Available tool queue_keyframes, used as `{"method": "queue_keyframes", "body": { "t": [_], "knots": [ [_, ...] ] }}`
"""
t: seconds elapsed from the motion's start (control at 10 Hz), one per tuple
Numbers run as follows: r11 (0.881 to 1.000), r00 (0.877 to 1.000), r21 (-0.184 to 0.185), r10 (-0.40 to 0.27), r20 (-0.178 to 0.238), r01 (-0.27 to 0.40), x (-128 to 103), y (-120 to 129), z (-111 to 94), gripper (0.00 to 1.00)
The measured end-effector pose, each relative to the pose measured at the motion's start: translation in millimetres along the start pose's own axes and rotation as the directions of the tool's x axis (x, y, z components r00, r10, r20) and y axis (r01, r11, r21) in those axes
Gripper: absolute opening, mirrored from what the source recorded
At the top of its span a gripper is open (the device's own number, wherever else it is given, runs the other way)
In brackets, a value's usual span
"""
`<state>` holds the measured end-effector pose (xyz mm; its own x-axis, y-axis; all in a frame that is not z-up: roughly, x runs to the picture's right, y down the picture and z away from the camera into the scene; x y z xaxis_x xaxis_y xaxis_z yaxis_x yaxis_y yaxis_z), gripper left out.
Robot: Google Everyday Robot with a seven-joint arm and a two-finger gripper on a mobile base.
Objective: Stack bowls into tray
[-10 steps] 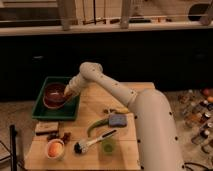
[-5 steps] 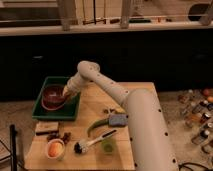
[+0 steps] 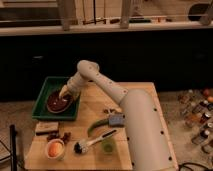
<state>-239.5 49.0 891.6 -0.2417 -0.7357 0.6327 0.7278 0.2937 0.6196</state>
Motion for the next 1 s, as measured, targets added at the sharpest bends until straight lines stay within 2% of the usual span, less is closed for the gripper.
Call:
{"method": "queue_keyframes", "body": {
  "t": [0.7,1.0],
  "knots": [
    [1.0,1.0,-0.011,-0.006,0.011,0.006,0.7,-2.7,-0.4,0.8],
    [0.999,1.0,-0.039,0.01,0.009,-0.01,1.2,-1.7,-4.8,0.8]
  ]
}}
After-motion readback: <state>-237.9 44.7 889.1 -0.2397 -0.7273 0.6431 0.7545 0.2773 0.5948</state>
